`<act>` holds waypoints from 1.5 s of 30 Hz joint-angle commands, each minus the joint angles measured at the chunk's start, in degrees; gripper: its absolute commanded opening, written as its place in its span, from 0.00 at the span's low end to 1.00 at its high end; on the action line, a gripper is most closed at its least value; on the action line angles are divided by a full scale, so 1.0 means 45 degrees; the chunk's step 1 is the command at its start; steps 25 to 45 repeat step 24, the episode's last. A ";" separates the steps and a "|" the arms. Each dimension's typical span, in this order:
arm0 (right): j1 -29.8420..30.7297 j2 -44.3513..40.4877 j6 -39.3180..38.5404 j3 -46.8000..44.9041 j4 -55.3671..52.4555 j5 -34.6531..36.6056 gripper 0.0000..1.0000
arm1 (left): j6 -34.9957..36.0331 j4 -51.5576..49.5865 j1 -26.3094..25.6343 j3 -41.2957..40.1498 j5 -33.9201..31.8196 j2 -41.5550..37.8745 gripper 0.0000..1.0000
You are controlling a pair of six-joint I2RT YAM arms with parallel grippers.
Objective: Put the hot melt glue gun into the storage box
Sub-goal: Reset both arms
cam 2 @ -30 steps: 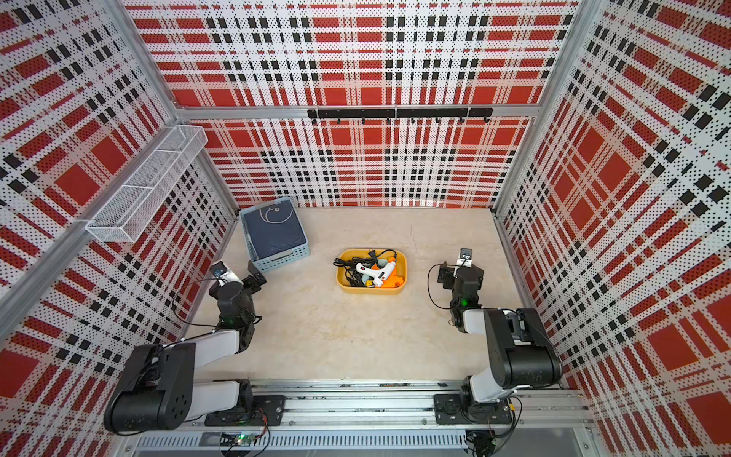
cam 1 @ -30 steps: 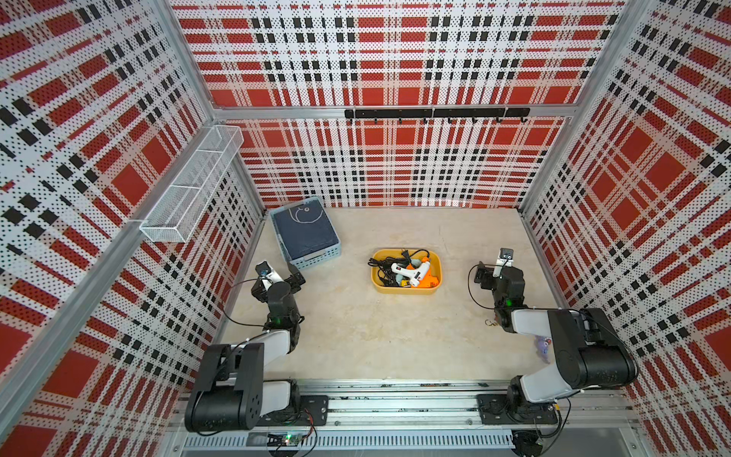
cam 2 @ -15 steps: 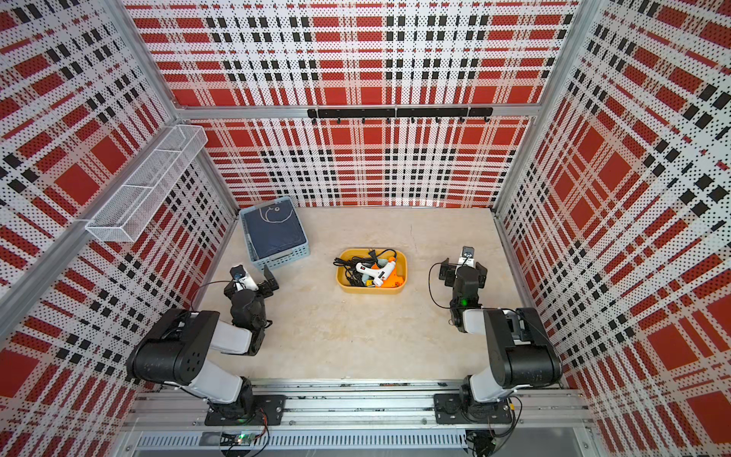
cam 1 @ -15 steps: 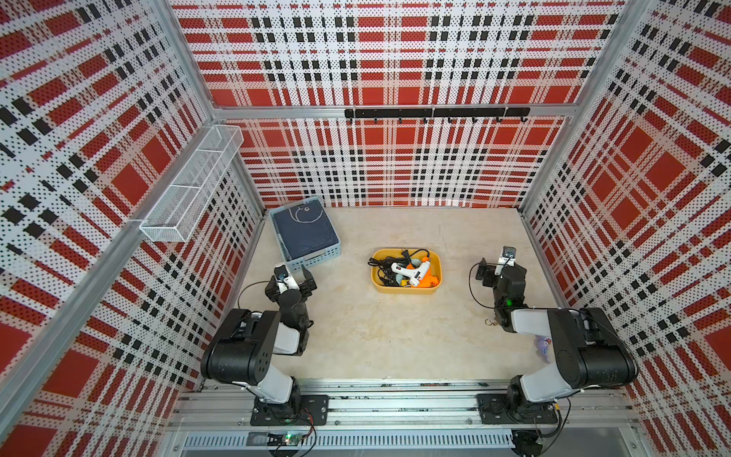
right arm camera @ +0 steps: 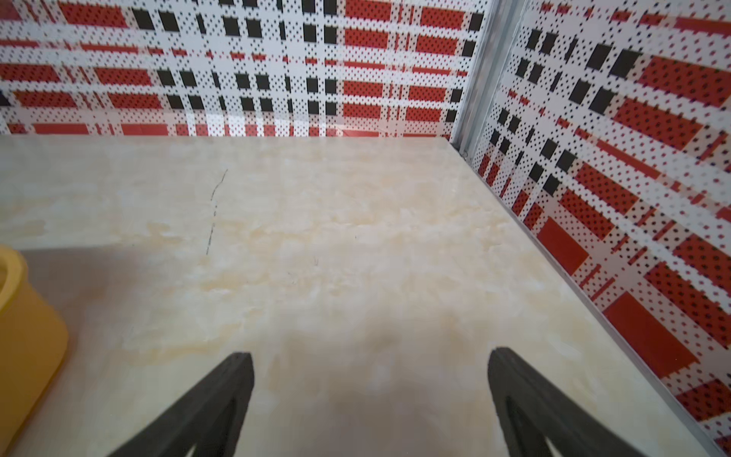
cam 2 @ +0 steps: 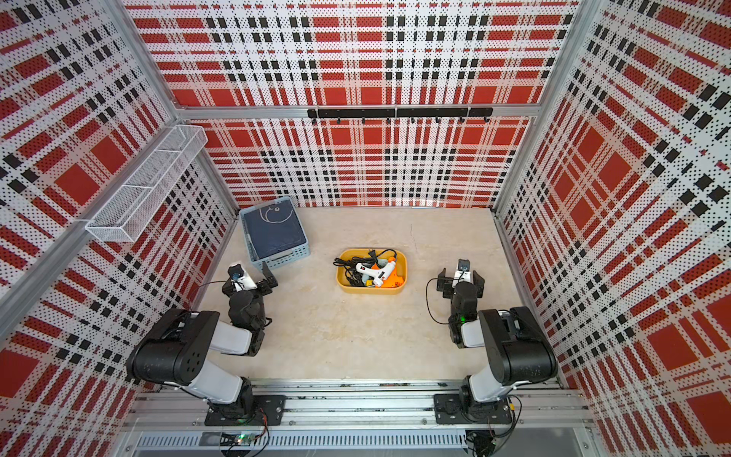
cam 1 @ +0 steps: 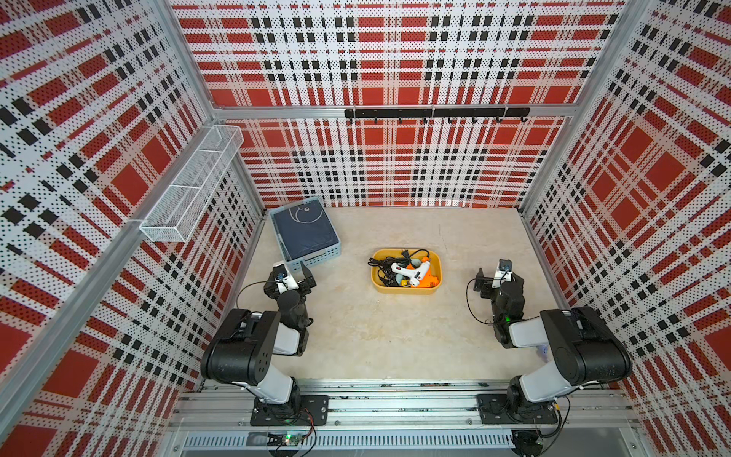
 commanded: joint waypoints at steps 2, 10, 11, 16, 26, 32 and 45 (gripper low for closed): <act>-0.0170 -0.0038 0.0280 0.0190 0.0163 -0.0172 1.00 | 0.0136 0.0363 -0.0047 -0.0052 0.0055 -0.0014 0.99; -0.0172 -0.0064 0.0285 0.0173 0.0123 -0.0187 1.00 | 0.0137 0.0362 -0.0045 -0.0033 0.0055 -0.0006 0.99; -0.0178 -0.0045 0.0285 0.0174 0.0149 -0.0179 1.00 | 0.0136 0.0363 -0.0048 -0.0033 0.0055 -0.0005 0.99; -0.0183 -0.0033 0.0300 0.0248 0.0051 -0.0230 1.00 | 0.0146 0.0363 -0.0046 -0.0033 0.0055 0.0008 0.99; -0.0246 -0.0074 0.0324 0.0199 0.0069 -0.0369 1.00 | 0.0136 0.0363 -0.0042 -0.0013 0.0055 0.0022 0.99; -0.0246 -0.0074 0.0324 0.0199 0.0069 -0.0369 1.00 | 0.0136 0.0363 -0.0042 -0.0013 0.0055 0.0022 0.99; -0.0246 -0.0074 0.0324 0.0199 0.0069 -0.0369 1.00 | 0.0136 0.0363 -0.0042 -0.0013 0.0055 0.0022 0.99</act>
